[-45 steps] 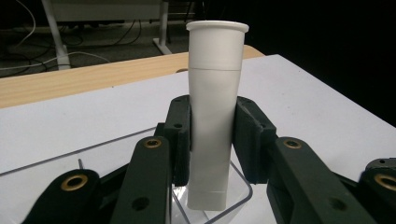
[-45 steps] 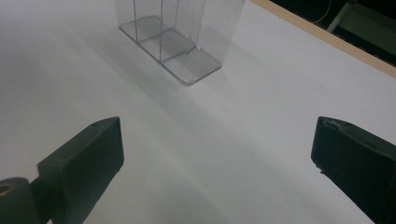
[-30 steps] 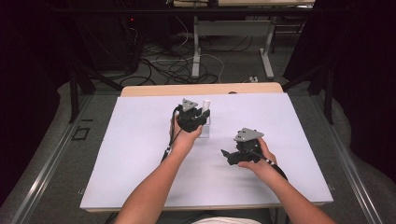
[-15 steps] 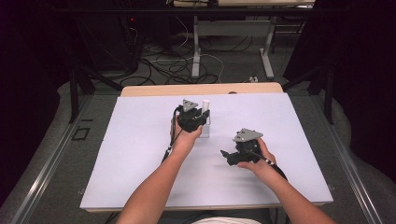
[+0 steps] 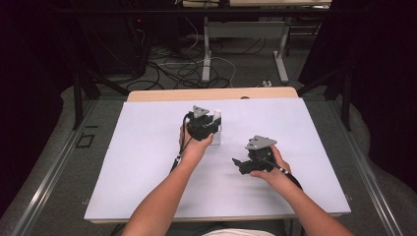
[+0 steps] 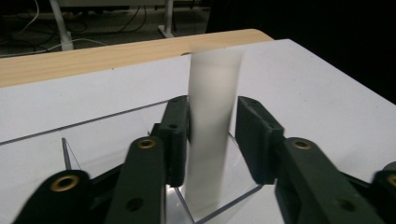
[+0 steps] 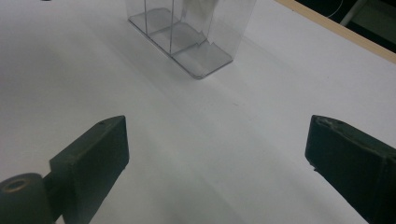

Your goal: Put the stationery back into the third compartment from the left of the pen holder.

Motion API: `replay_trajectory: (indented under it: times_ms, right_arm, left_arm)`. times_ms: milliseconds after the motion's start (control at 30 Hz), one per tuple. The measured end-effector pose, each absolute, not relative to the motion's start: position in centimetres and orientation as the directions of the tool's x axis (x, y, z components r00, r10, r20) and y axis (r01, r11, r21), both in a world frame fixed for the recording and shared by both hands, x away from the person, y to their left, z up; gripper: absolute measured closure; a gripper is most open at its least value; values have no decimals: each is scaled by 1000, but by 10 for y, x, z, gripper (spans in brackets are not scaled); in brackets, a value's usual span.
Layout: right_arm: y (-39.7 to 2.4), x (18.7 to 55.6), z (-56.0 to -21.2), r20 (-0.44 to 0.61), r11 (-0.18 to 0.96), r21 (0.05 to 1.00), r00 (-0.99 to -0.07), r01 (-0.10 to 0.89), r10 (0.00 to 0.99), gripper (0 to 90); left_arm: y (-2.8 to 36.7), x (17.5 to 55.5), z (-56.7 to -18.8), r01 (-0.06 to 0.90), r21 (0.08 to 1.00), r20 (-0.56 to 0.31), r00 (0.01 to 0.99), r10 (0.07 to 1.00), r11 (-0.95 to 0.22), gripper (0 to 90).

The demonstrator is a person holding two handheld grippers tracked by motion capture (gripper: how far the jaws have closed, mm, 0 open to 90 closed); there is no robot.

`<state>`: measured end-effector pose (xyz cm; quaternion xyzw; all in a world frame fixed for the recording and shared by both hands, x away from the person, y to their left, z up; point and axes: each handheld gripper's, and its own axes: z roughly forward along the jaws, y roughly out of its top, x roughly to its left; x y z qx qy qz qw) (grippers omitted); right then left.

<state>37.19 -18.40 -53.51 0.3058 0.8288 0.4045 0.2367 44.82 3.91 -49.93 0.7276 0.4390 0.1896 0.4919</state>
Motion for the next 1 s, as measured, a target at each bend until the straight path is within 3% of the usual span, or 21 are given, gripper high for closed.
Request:
replay_trajectory:
  times_ms: [200,500,1000]
  right_arm:
    - [-185,372,-535,-140,480,817,-698,320,702,58]
    - [-187,373,-534,-145,476,820,-688,319,711,58]
    - [-190,375,-533,-145,470,820,-676,326,723,58]
  left_arm:
    - [44,442,-489,440,892,-169,542,823,-106,462]
    - [59,431,-473,412,904,-166,581,797,-112,320]
    - [99,408,-457,383,917,-154,597,787,-111,237]
